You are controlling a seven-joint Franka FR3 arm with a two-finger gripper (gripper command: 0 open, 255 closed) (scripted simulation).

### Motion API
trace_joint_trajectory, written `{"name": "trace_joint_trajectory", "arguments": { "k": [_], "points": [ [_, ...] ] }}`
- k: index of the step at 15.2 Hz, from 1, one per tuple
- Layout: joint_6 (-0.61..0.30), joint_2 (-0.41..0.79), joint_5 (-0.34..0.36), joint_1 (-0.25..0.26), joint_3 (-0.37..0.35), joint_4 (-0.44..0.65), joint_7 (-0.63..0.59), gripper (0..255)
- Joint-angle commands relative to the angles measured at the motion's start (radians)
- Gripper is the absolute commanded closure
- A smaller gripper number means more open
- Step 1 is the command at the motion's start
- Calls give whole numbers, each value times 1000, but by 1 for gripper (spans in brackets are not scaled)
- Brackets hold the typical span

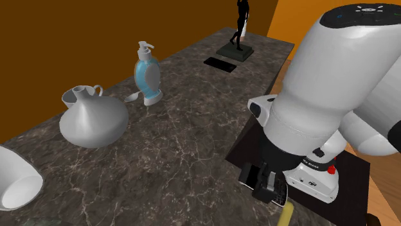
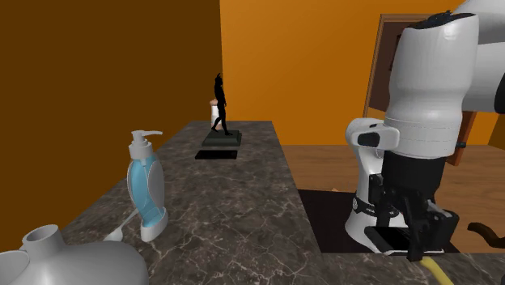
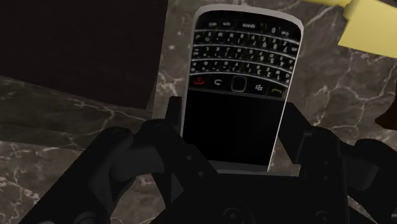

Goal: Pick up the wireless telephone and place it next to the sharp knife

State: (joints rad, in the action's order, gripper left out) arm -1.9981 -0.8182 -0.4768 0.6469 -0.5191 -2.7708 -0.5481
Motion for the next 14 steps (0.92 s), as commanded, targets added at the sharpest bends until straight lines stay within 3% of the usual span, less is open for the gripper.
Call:
{"name": "trace_joint_trajectory", "arguments": {
  "k": [1, 11, 14],
  "points": [
    [-34, 14, -13, 4, -14, -20, 1, 255],
    [-213, 112, -72, 11, -79, -102, 19, 255],
    [-213, 112, -72, 11, -79, -102, 19, 255]
  ]
}}
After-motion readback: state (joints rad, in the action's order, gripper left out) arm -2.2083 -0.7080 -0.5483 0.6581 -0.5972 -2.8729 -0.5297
